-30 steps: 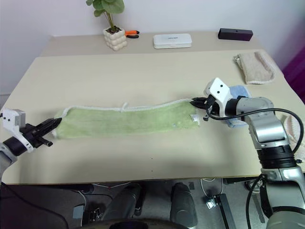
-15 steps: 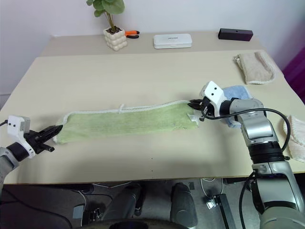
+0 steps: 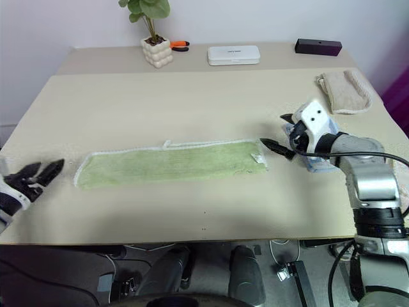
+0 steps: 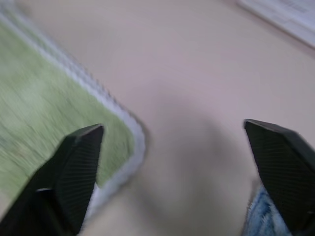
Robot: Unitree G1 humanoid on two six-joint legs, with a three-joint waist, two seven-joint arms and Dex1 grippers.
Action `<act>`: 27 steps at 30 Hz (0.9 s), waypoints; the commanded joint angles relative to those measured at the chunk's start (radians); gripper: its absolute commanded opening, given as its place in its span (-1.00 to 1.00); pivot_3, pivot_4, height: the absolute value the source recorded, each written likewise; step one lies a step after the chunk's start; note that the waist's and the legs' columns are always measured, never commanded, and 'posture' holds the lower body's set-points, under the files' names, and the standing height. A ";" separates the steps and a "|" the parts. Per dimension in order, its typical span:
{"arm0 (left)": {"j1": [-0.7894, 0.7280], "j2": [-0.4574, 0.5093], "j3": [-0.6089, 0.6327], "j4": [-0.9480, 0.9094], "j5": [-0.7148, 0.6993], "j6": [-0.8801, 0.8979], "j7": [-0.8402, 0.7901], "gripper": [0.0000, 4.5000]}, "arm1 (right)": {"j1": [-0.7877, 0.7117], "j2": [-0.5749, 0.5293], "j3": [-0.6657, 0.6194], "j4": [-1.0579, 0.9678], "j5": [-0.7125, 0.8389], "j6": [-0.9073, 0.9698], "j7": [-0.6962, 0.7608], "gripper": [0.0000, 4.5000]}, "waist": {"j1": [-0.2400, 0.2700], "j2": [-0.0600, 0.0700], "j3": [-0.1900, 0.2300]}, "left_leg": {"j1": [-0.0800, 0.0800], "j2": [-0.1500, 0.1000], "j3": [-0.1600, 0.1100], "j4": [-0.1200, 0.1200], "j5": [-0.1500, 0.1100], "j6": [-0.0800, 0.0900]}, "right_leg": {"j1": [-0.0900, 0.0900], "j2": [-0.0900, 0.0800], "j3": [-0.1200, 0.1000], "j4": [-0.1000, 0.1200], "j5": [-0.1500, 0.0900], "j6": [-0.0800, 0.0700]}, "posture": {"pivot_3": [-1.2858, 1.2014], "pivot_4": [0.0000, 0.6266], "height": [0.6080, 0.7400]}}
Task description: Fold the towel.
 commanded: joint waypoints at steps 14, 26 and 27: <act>-0.086 -0.065 -0.655 -0.513 0.104 -0.051 -0.173 0.78 | 0.403 0.431 -0.296 -0.530 0.685 0.705 -0.702 0.99 | -0.003 -0.001 -0.002 | 0.001 0.000 0.006 0.000 -0.003 0.003 | 0.000 0.000 0.006 -0.001 -0.001 0.000 | 0.03 -0.52 1.00; -0.108 -0.095 -0.758 -0.513 0.161 -0.089 -0.192 0.78 | 0.201 0.684 -0.340 -0.305 0.769 0.650 -1.113 0.88 | -0.004 0.000 -0.003 | 0.003 0.012 0.011 -0.001 -0.003 0.002 | -0.001 0.015 0.012 -0.005 0.002 -0.005 | 0.03 -0.52 1.00; -0.105 -0.096 -0.758 -0.513 0.167 -0.091 -0.191 0.78 | 0.187 0.685 -0.342 -0.287 0.765 0.638 -1.129 0.75 | -0.004 0.000 -0.003 | 0.003 0.012 0.011 -0.001 -0.003 0.002 | -0.001 0.015 0.012 -0.005 0.003 -0.005 | 0.03 -0.52 1.00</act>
